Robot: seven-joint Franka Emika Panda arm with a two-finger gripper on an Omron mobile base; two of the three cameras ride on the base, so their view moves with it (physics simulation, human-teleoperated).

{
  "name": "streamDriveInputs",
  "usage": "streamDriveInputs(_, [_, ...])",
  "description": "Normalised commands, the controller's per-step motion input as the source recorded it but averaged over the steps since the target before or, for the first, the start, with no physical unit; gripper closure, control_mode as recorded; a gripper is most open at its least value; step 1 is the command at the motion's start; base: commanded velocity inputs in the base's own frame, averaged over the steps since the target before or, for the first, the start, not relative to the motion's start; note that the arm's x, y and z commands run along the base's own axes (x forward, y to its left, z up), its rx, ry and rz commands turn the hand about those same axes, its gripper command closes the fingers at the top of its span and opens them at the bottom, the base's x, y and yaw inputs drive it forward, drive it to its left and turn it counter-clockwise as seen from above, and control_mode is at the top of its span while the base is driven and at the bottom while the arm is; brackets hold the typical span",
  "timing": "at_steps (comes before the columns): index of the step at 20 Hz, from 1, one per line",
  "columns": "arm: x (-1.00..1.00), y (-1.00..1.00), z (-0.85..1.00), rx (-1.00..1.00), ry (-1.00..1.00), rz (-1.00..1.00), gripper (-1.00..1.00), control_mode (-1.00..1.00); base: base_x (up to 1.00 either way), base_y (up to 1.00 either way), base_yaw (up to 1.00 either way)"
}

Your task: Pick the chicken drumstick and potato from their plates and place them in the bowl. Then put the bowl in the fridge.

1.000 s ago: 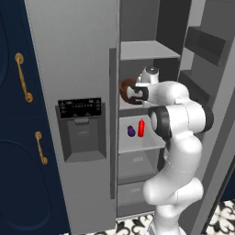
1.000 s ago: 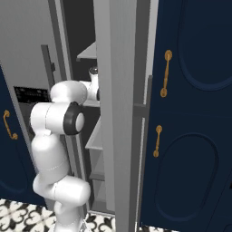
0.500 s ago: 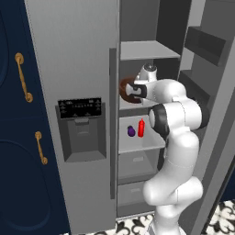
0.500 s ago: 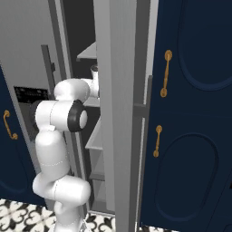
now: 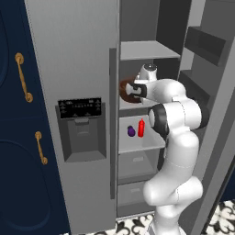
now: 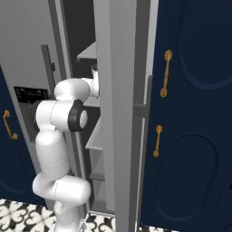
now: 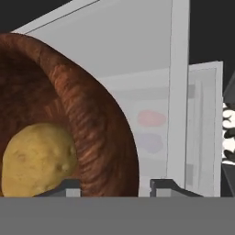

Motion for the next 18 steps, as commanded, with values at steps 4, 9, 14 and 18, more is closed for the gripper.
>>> streamDriveInputs(4, [-0.26, 0.01, 0.05, 0.0, -0.1, 0.0, -1.0, -1.0, 0.0, 0.0, 0.0])
streamDriveInputs(9, [-0.63, 0.02, 0.41, 0.0, -0.15, 0.0, -1.0, -1.0, 0.0, 0.0, 0.0])
streamDriveInputs(14, [-0.91, 0.0, 0.34, 0.0, -0.11, 0.0, -1.0, -1.0, 0.0, 0.0, 0.0])
streamDriveInputs(18, [-1.0, 0.0, 0.16, 0.0, -0.05, 0.0, -1.0, -1.0, 0.0, 0.0, 0.0])
